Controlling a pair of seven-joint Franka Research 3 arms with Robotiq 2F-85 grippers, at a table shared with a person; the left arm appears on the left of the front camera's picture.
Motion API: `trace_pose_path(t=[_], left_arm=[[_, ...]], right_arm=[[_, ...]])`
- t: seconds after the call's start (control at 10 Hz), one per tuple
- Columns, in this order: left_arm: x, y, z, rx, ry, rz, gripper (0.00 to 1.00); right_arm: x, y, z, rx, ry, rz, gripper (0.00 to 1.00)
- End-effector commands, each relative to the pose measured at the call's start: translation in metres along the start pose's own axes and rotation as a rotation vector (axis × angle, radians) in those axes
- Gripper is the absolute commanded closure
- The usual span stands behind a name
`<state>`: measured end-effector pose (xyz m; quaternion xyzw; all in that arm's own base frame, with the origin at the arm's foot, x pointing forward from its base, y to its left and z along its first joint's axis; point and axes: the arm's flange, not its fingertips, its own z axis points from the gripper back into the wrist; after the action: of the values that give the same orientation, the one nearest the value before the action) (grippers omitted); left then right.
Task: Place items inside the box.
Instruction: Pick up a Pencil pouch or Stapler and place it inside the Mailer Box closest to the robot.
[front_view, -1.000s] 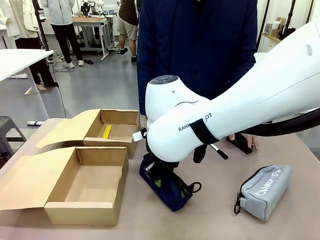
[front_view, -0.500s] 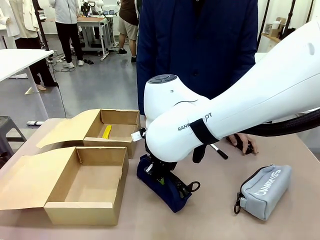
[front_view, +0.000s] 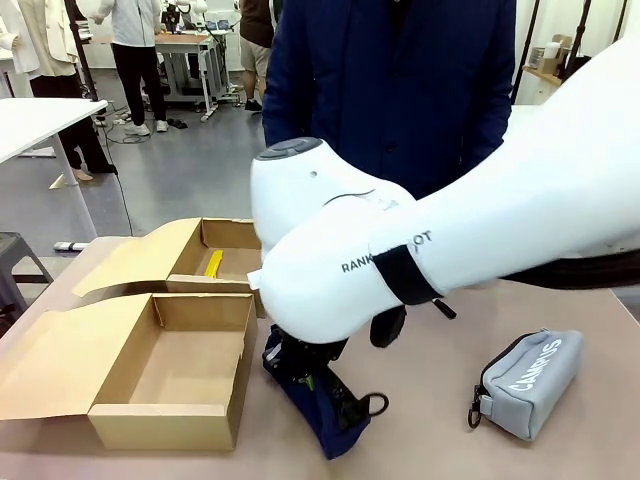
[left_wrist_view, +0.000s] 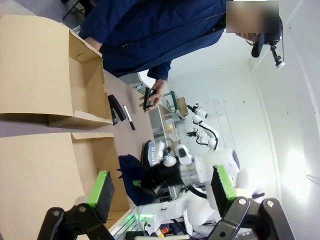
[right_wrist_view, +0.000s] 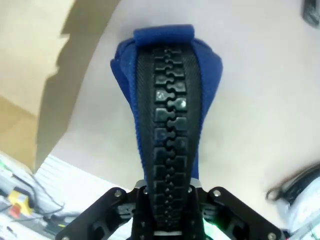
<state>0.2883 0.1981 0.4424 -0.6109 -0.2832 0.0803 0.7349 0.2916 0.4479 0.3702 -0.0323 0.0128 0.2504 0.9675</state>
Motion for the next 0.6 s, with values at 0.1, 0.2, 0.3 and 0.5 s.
trace_pose_path(t=[0.1,0.2,0.3,0.5], left_arm=[[0.0,0.0,0.0,-0.021,-0.007,-0.02,0.0],[0.0,0.0,0.0,-0.021,-0.007,-0.02,0.0],[0.0,0.0,0.0,-0.021,-0.007,-0.02,0.0],[0.0,0.0,0.0,-0.021,-0.007,-0.02,0.0]], right_arm=[[-0.098,-0.013,0.05,0.042,-0.115,-0.157,1.0],[-0.128,-0.032,0.061,0.109,-0.159,-0.207,1.0],[-0.151,-0.056,0.065,0.144,-0.225,-0.302,1.0],[-0.117,-0.022,0.065,0.095,-0.137,-0.24,1.0]])
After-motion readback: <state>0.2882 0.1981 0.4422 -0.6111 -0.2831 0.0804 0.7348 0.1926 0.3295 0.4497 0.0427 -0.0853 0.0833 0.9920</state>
